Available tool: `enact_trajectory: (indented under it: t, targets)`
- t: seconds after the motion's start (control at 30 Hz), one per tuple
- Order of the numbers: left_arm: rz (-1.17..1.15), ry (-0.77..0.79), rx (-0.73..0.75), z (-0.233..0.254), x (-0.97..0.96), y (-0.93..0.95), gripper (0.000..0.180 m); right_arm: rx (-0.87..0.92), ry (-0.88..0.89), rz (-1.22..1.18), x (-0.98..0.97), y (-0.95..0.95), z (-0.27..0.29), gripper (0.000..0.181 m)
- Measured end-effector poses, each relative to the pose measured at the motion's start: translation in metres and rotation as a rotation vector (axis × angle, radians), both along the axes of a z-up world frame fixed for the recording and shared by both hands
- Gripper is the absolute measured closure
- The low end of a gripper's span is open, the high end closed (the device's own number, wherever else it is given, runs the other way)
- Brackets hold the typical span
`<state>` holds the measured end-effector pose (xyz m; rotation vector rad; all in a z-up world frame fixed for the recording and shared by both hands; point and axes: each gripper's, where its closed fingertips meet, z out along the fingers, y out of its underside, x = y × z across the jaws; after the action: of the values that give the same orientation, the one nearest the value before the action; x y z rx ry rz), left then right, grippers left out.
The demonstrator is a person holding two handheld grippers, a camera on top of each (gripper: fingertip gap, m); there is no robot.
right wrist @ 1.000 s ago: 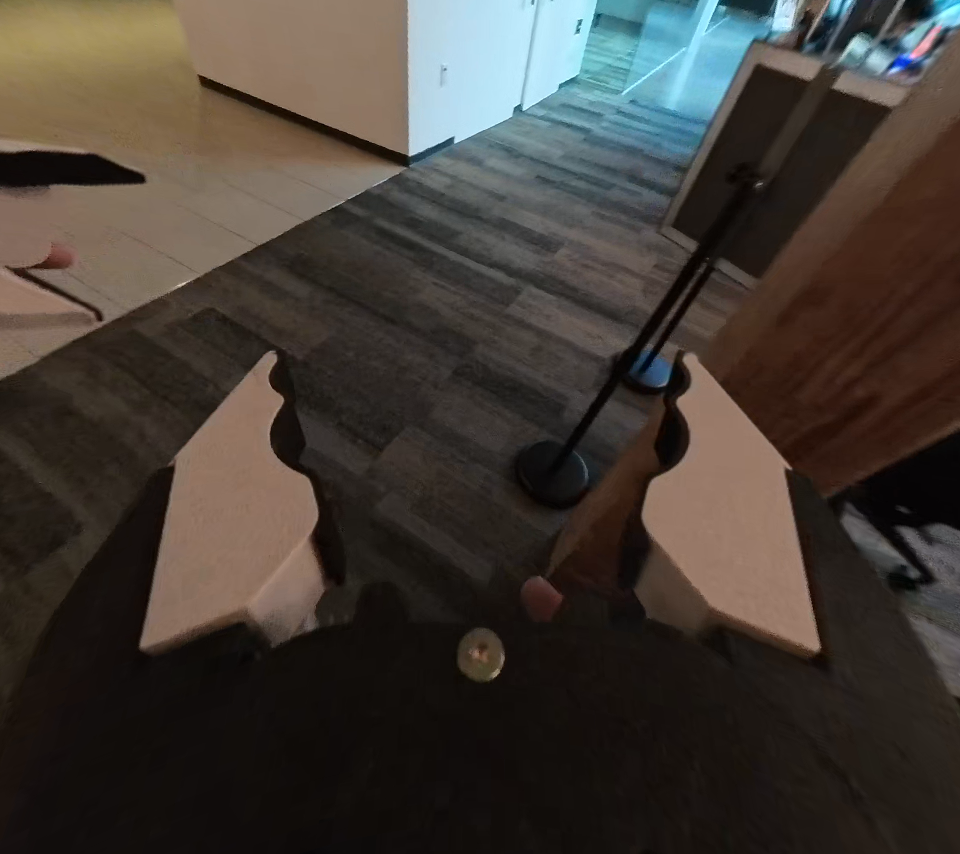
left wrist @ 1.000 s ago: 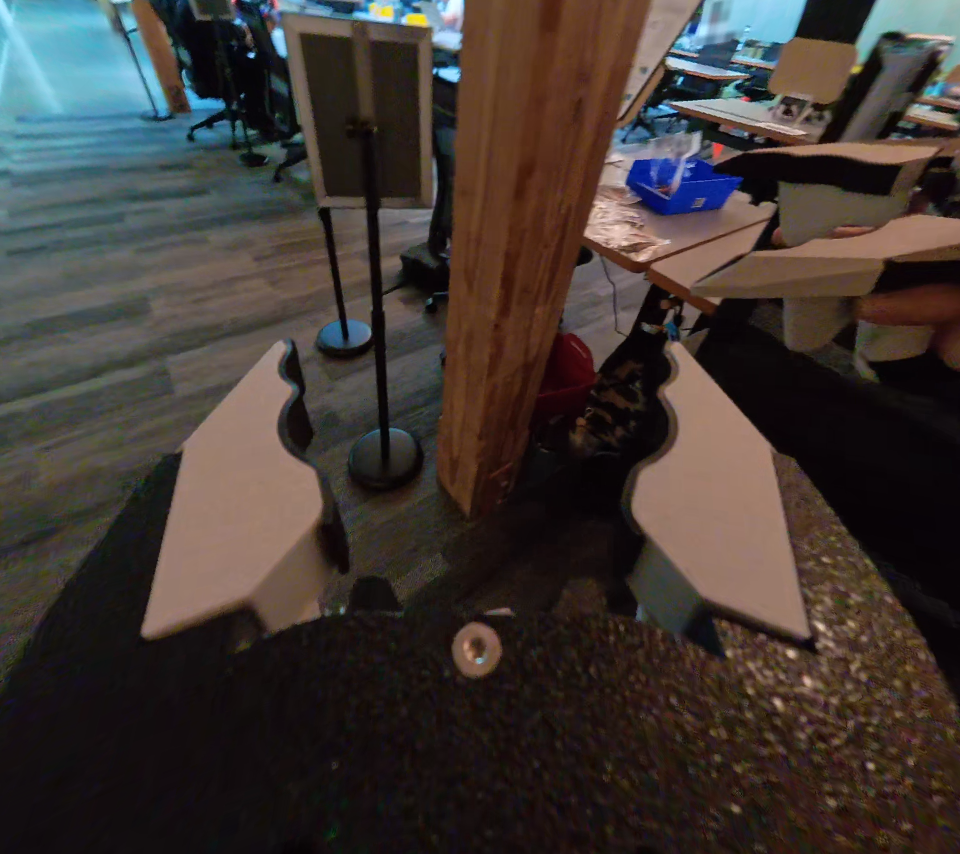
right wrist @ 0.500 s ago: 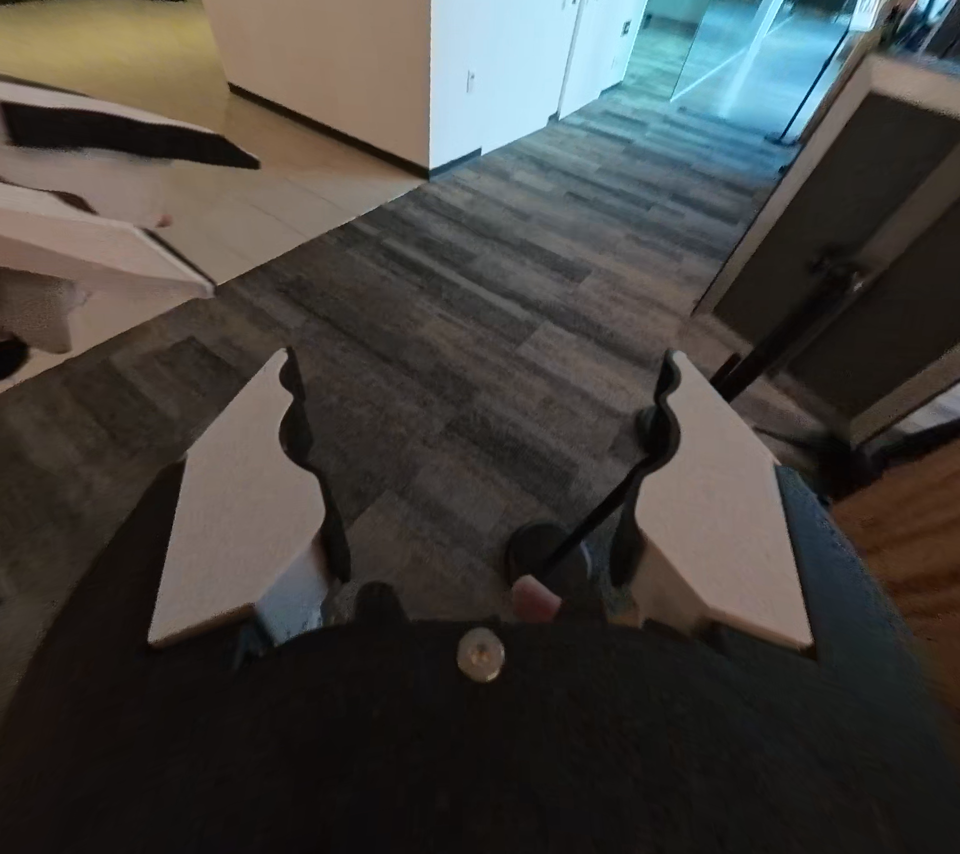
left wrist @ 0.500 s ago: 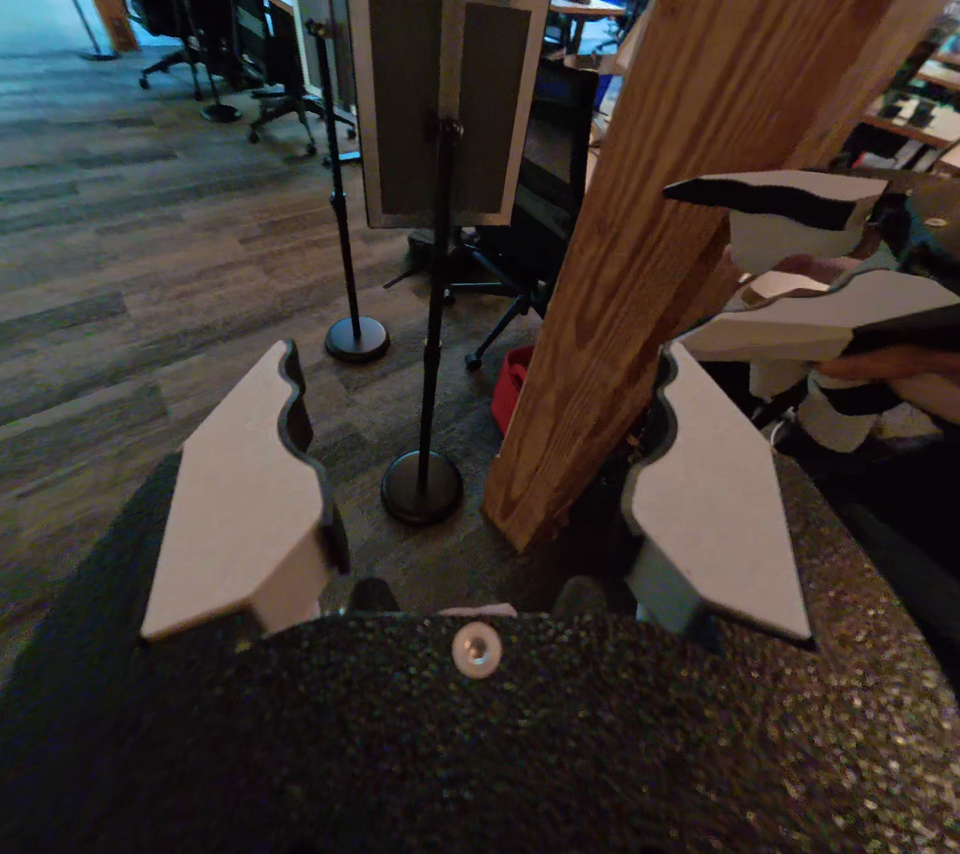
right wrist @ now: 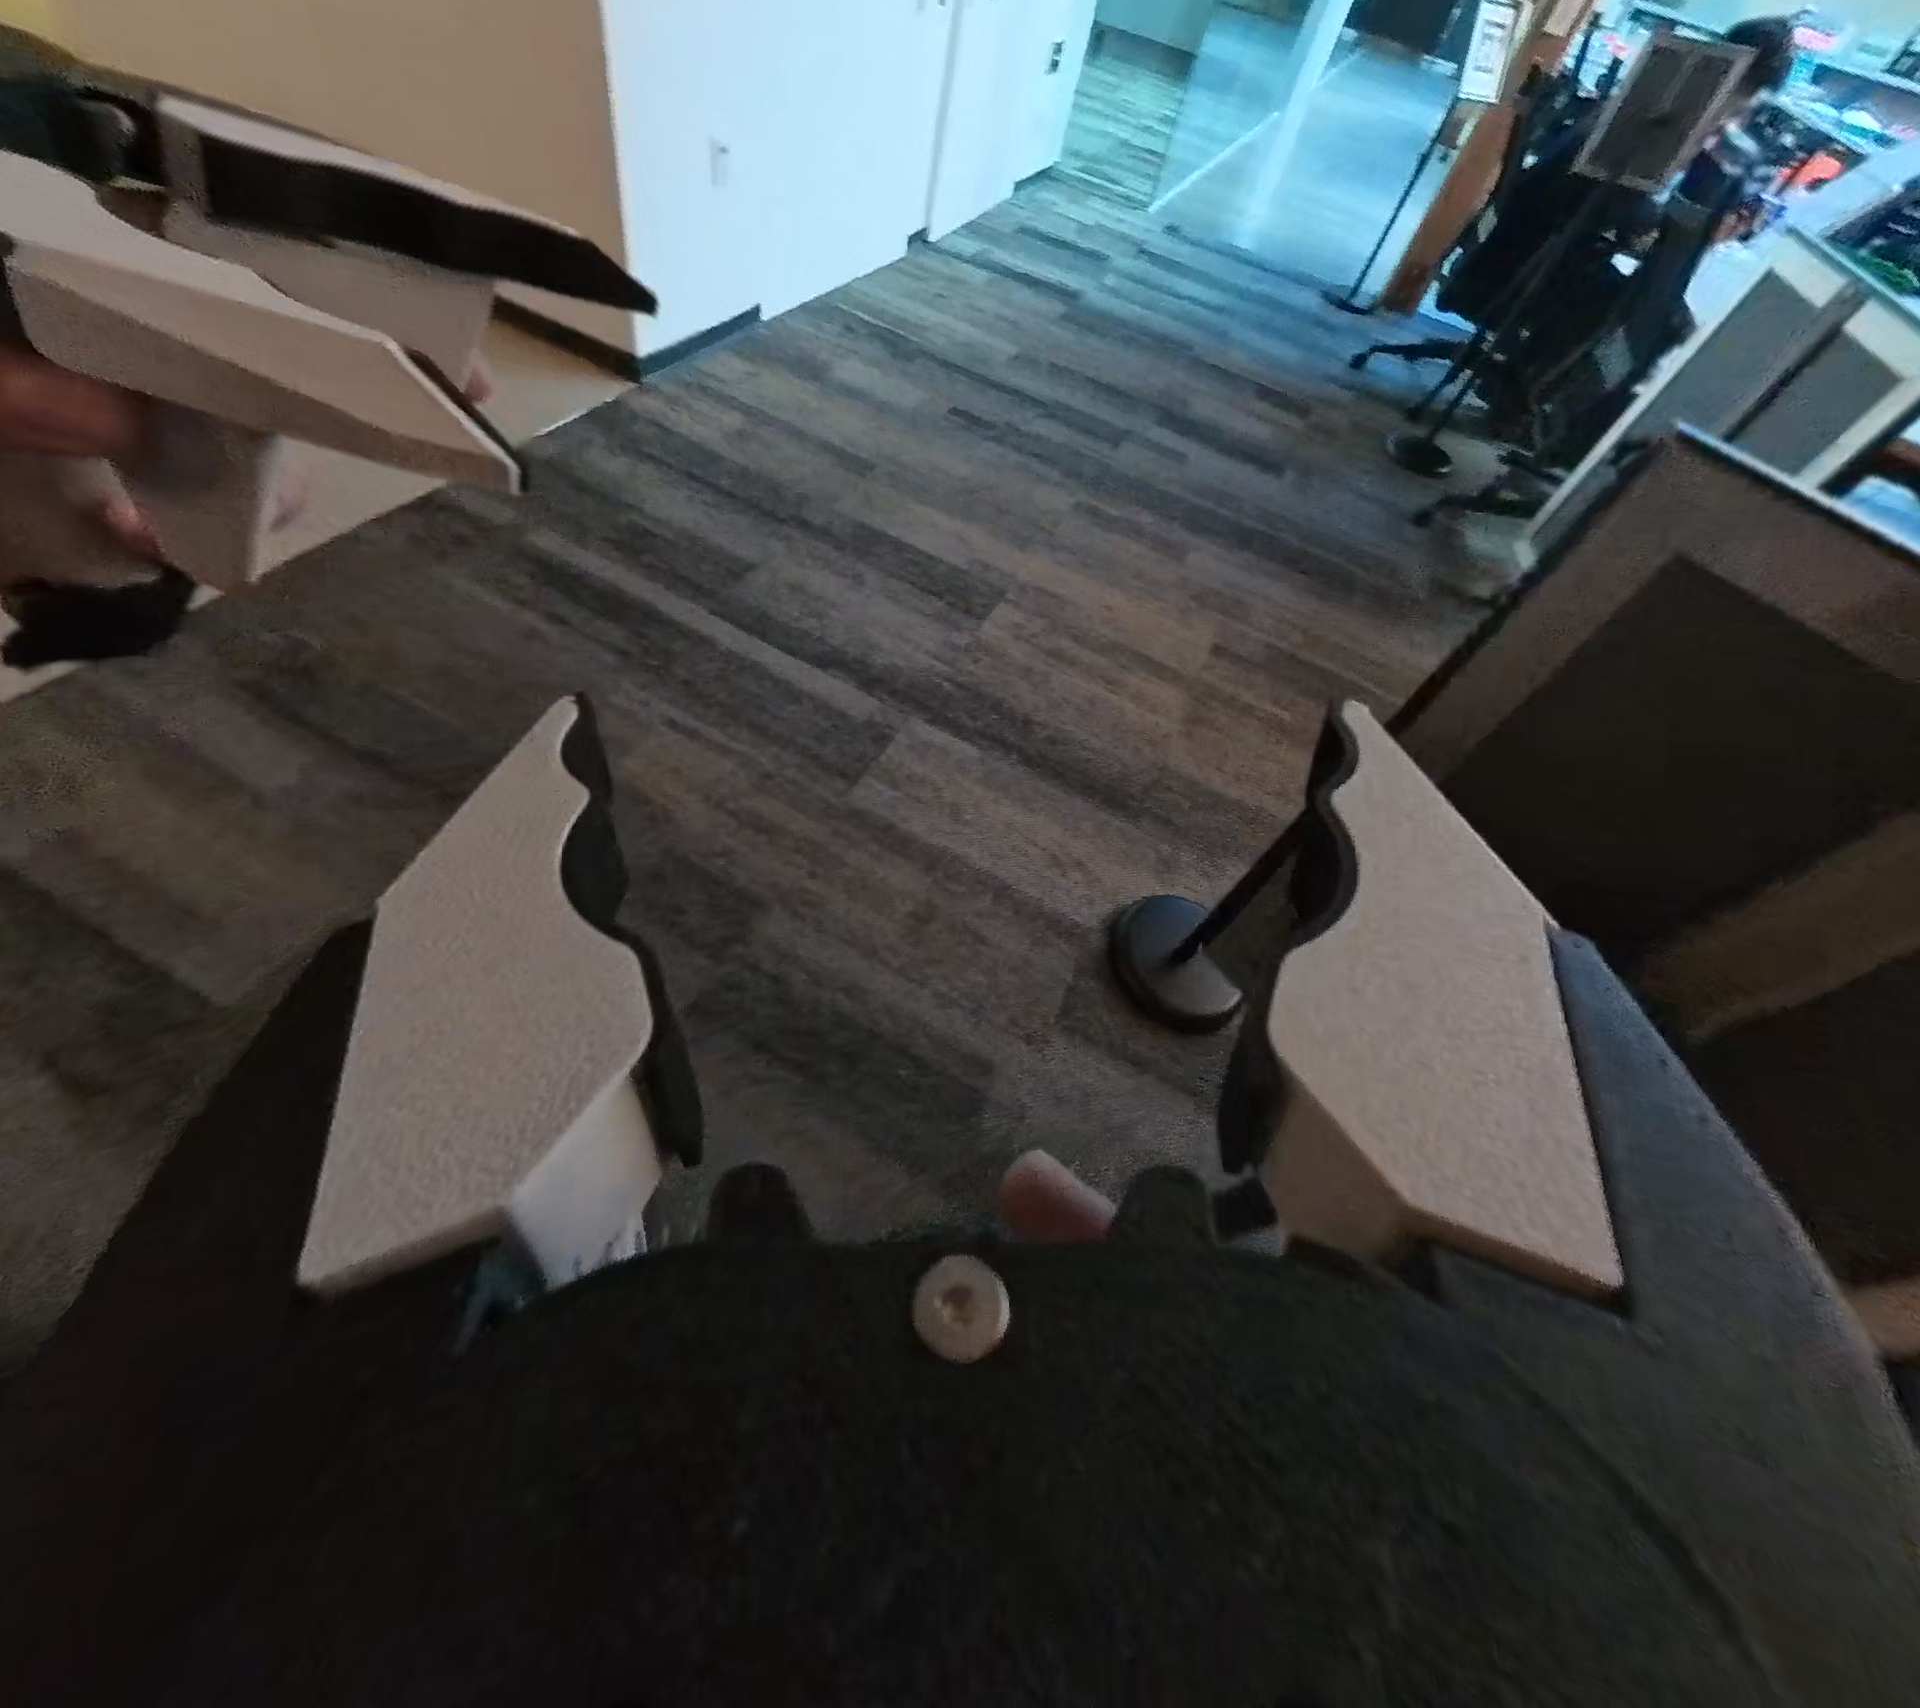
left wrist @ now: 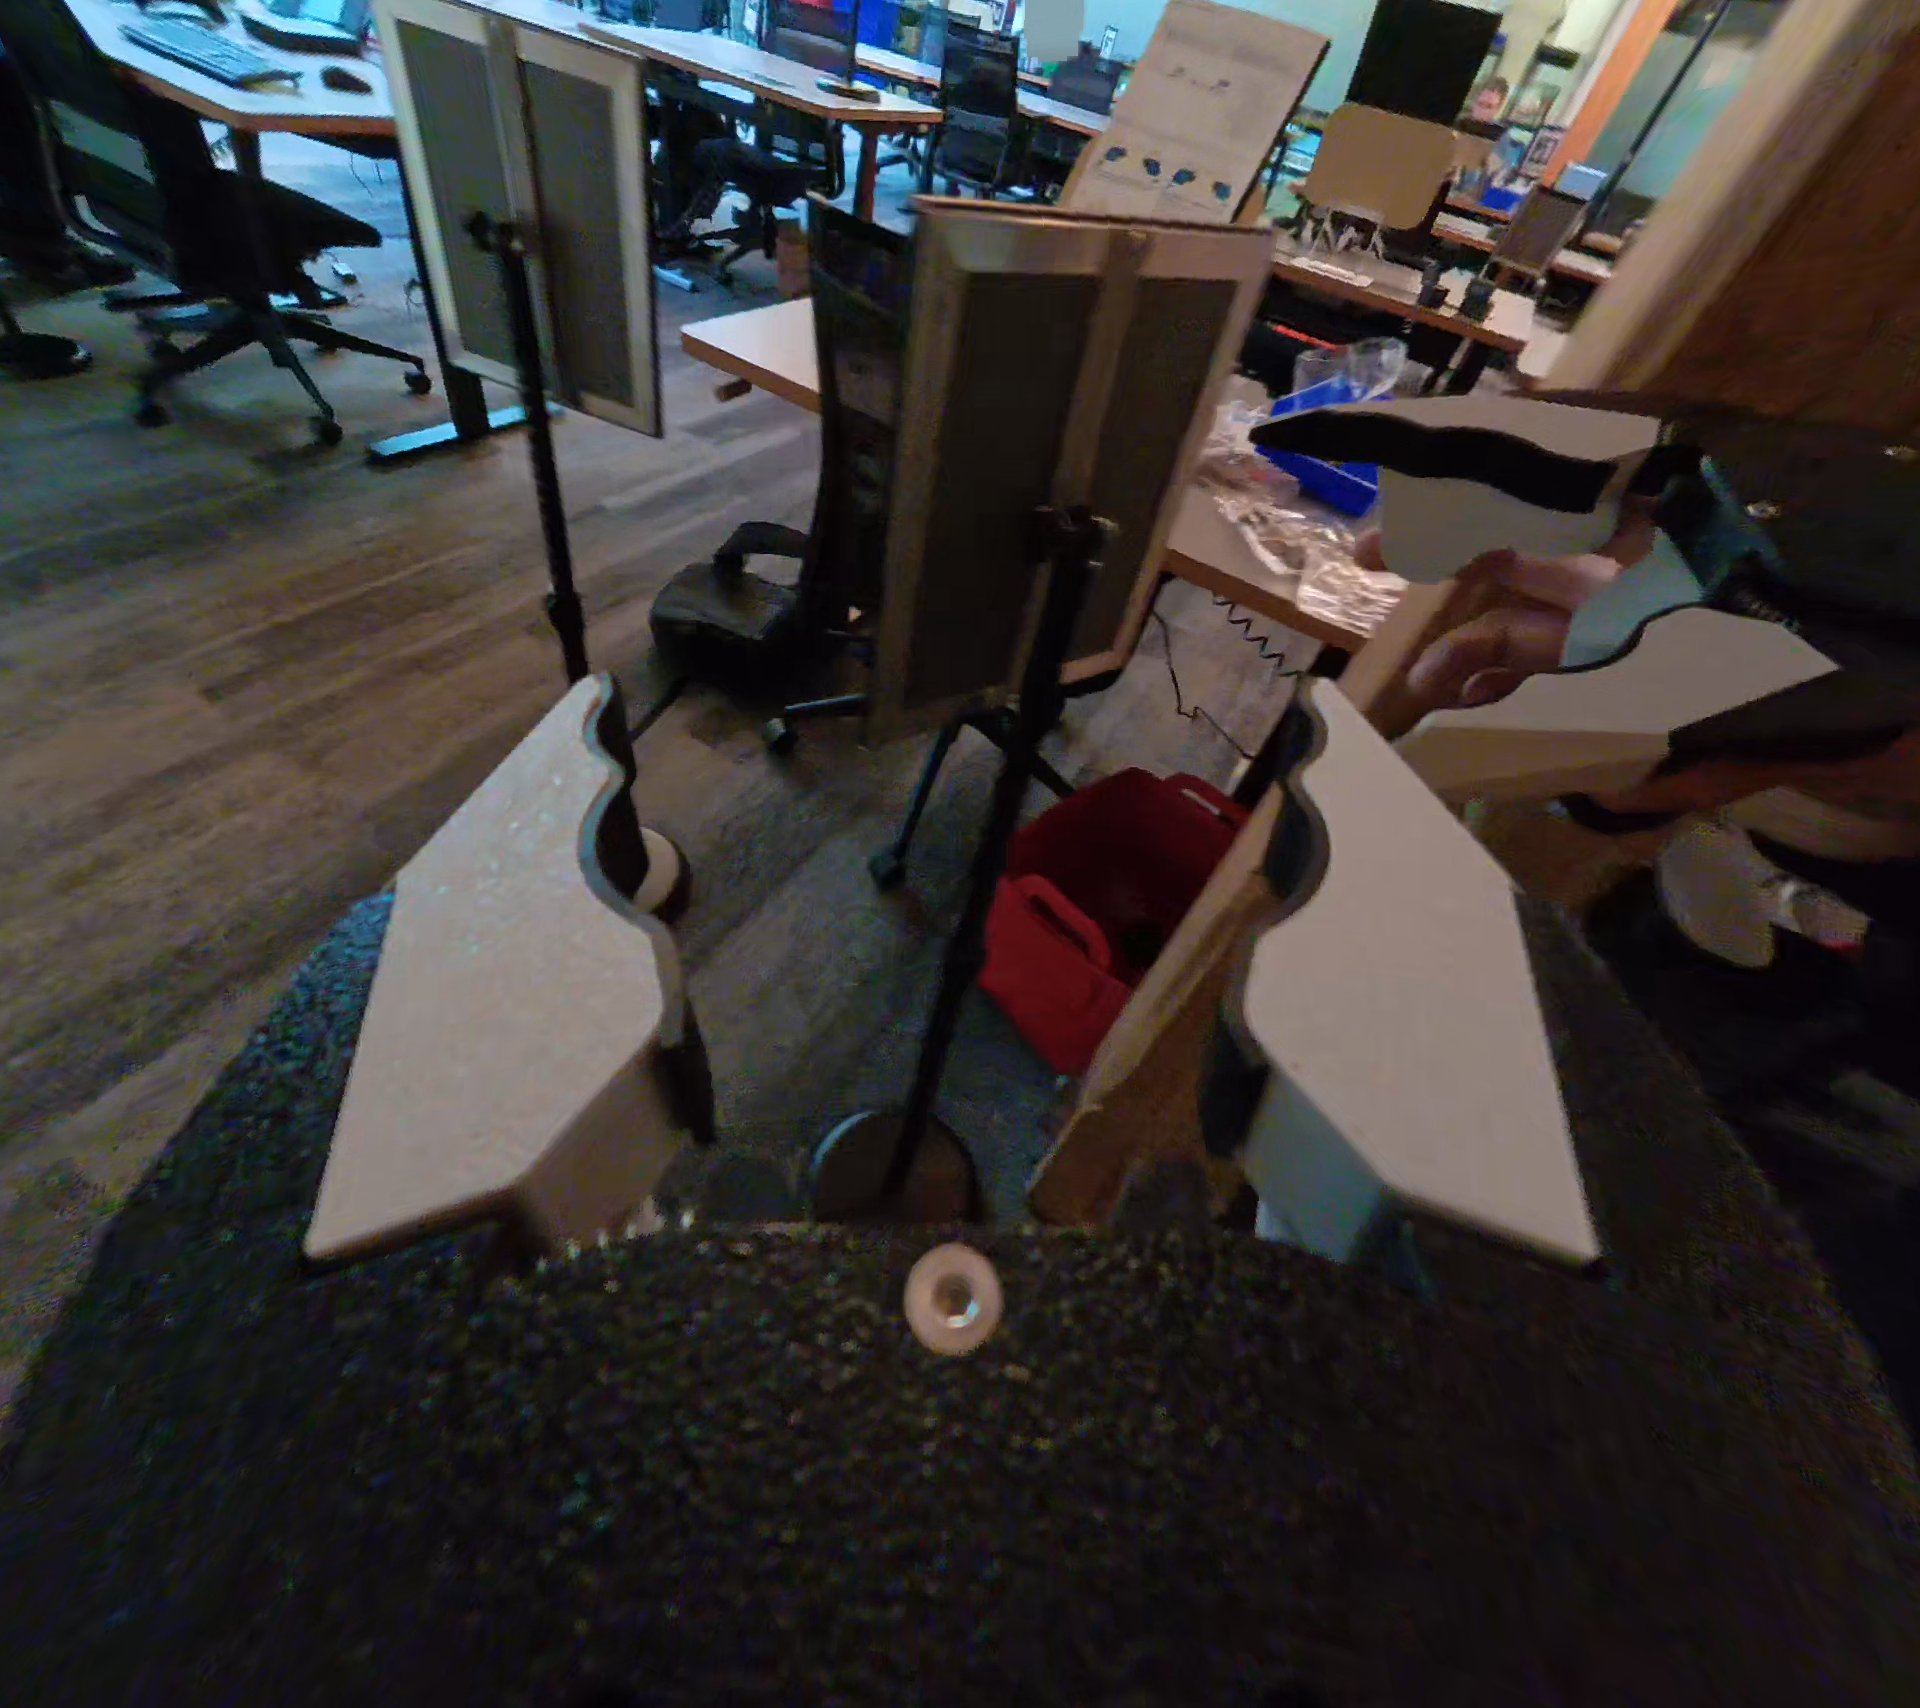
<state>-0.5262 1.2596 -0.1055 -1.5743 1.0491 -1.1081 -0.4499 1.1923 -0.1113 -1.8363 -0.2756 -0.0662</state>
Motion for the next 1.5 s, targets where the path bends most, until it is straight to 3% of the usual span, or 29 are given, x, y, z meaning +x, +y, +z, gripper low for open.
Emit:
enact_trajectory:
  t: [0.23,0.33,0.5,0.8,1.0,1.27,1.5]
  targets:
    - [-0.095,0.025,-0.057,0.011,-0.012,0.177,0.068,-0.036,0.055,-0.143,0.003,0.189,-0.010,0.050]
    - [-0.056,0.051,-0.021,0.004,-0.014,0.248,0.070,-0.036,0.050,-0.177,0.011,0.258,-0.012,0.051]
    - [0.007,-0.020,-0.105,0.002,-0.006,0.351,0.071,-0.033,0.090,-0.226,0.042,0.365,-0.019,0.051]
    - [0.068,0.056,-0.056,-0.023,0.059,0.545,0.070,0.015,0.128,-0.275,0.154,0.588,-0.042,0.052]
    - [0.108,0.068,-0.007,-0.010,0.148,0.707,0.070,0.032,0.013,-0.261,0.245,0.749,-0.030,0.052]
    - [-0.026,0.058,-0.005,-0.020,0.299,0.872,0.073,-0.002,-0.127,-0.352,0.365,0.880,-0.032,0.057]
    - [-0.281,0.052,-0.054,-0.057,0.500,1.008,0.077,-0.070,-0.124,-0.665,0.538,0.964,-0.072,0.059]
